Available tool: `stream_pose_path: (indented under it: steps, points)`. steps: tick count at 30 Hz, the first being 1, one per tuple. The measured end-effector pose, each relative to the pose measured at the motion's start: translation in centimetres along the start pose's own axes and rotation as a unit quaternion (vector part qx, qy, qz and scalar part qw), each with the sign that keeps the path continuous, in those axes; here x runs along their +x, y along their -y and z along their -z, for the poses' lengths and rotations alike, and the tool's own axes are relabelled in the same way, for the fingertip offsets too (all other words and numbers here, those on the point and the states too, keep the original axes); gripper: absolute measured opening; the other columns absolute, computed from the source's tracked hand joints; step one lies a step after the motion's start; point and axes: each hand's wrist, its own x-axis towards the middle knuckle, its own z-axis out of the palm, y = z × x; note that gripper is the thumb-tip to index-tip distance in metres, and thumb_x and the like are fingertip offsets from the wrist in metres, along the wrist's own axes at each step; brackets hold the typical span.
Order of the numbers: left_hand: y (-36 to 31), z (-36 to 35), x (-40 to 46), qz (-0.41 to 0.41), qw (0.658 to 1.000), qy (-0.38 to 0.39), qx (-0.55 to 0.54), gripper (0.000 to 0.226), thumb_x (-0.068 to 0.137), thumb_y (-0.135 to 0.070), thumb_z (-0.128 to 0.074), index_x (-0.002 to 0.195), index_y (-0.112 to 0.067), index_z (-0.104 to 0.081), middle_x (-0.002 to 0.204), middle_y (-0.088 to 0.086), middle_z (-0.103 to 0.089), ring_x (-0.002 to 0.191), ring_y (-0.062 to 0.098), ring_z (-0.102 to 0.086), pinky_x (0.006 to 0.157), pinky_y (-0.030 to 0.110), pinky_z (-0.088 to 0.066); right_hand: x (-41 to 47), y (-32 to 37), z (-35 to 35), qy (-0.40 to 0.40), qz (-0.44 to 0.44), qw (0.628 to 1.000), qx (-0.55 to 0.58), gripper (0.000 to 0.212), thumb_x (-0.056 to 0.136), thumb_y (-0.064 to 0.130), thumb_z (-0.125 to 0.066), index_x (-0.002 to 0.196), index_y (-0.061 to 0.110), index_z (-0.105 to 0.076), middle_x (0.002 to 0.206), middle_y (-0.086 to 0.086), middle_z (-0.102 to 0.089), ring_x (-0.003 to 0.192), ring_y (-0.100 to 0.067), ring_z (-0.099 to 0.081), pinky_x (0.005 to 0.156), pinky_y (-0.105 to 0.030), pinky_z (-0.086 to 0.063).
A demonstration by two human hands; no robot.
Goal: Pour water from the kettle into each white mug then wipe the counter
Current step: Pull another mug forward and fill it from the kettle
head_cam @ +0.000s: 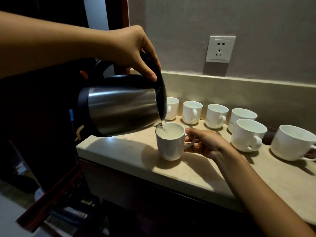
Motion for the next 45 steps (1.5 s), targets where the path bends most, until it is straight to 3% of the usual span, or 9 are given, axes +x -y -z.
stream_pose_path:
  steps: [5,13,17,22,27,32,37,43,45]
  points:
    - [-0.4,0.1,0.3,0.008,1.000,0.007,0.006,0.046,0.049,-0.061,-0.073,0.090,-0.039,-0.072,0.087,-0.015,-0.073,0.082,0.000,-0.070,0.067,0.011,-0.054,-0.1,-0.1,0.1,0.014,-0.009,1.000,0.015,0.014,0.087,0.015,-0.063,0.085,0.002,-0.070,0.069,-0.011,-0.071,0.062,-0.023,-0.068,0.061,-0.036,-0.060]
    - [-0.7,0.2,0.5,0.021,0.999,0.019,0.023,0.048,0.046,-0.064,-0.072,0.088,-0.041,-0.072,0.086,-0.010,-0.076,0.085,0.013,-0.072,0.079,0.037,-0.060,0.1,0.0,0.4,0.006,-0.008,1.000,0.012,0.014,0.085,0.016,-0.066,0.086,0.002,-0.070,0.071,-0.013,-0.071,0.064,-0.023,-0.070,0.061,-0.036,-0.059]
    - [-0.9,-0.2,0.4,0.025,0.999,0.026,0.019,0.047,0.046,-0.062,-0.073,0.087,-0.041,-0.072,0.084,-0.014,-0.075,0.083,0.008,-0.071,0.075,0.027,-0.058,0.2,0.0,0.6,0.003,-0.009,1.000,0.016,0.014,0.085,0.016,-0.066,0.085,0.003,-0.071,0.070,-0.012,-0.071,0.063,-0.023,-0.070,0.059,-0.035,-0.058]
    - [-0.5,-0.3,0.2,0.036,0.999,0.016,0.020,0.045,0.046,-0.063,-0.073,0.086,-0.042,-0.072,0.085,-0.012,-0.075,0.084,0.011,-0.072,0.076,0.031,-0.060,0.2,-0.3,0.9,-0.012,-0.014,1.000,0.013,0.016,0.084,0.018,-0.067,0.088,0.003,-0.070,0.076,-0.013,-0.070,0.068,-0.024,-0.069,0.059,-0.035,-0.058]
    - [0.3,0.0,-0.2,0.048,0.999,-0.009,0.005,0.037,0.047,-0.060,-0.076,0.080,-0.045,-0.073,0.086,-0.007,-0.076,0.085,0.025,-0.074,0.079,0.049,-0.060,0.1,-0.3,1.4,-0.024,-0.032,0.998,0.039,0.013,0.083,0.017,-0.068,0.083,0.004,-0.069,0.077,-0.014,-0.069,0.071,-0.026,-0.067,0.058,-0.034,-0.059]
    - [-0.5,-0.4,-0.2,0.037,0.999,-0.004,0.007,0.043,0.048,-0.063,-0.073,0.086,-0.043,-0.072,0.088,-0.012,-0.075,0.085,0.010,-0.072,0.081,0.041,-0.060,0.2,-0.2,1.4,-0.030,-0.022,0.998,0.042,0.014,0.084,0.018,-0.068,0.085,0.004,-0.067,0.081,-0.014,-0.066,0.076,-0.026,-0.065,0.060,-0.035,-0.060]
    - [-0.4,-0.7,0.0,0.031,0.999,-0.022,-0.016,0.048,0.047,-0.061,-0.074,0.090,-0.040,-0.073,0.091,-0.009,-0.075,0.089,0.015,-0.072,0.082,0.040,-0.060,0.0,-0.3,1.7,-0.031,-0.022,0.999,0.038,0.014,0.083,0.018,-0.068,0.080,0.005,-0.068,0.072,-0.011,-0.067,0.071,-0.025,-0.065,0.075,-0.042,-0.058]
    - [1.2,-1.1,-0.3,0.037,0.996,-0.060,-0.063,0.048,0.047,-0.058,-0.075,0.090,-0.038,-0.074,0.087,-0.007,-0.076,0.087,0.019,-0.072,0.079,0.041,-0.061,-0.5,-0.4,2.7,-0.041,-0.021,0.997,0.059,0.014,0.083,0.018,-0.068,0.085,0.005,-0.069,0.070,-0.011,-0.070,0.067,-0.025,-0.069,0.070,-0.039,-0.060]
    - [1.9,-1.4,-0.7,0.031,0.993,-0.077,-0.089,0.041,0.048,-0.056,-0.076,0.086,-0.040,-0.075,0.088,-0.011,-0.076,0.087,0.015,-0.072,0.074,0.033,-0.061,-0.7,-0.5,3.1,-0.045,-0.018,0.996,0.072,0.013,0.083,0.017,-0.068,0.082,0.005,-0.069,0.068,-0.011,-0.070,0.065,-0.025,-0.070,0.064,-0.038,-0.061]
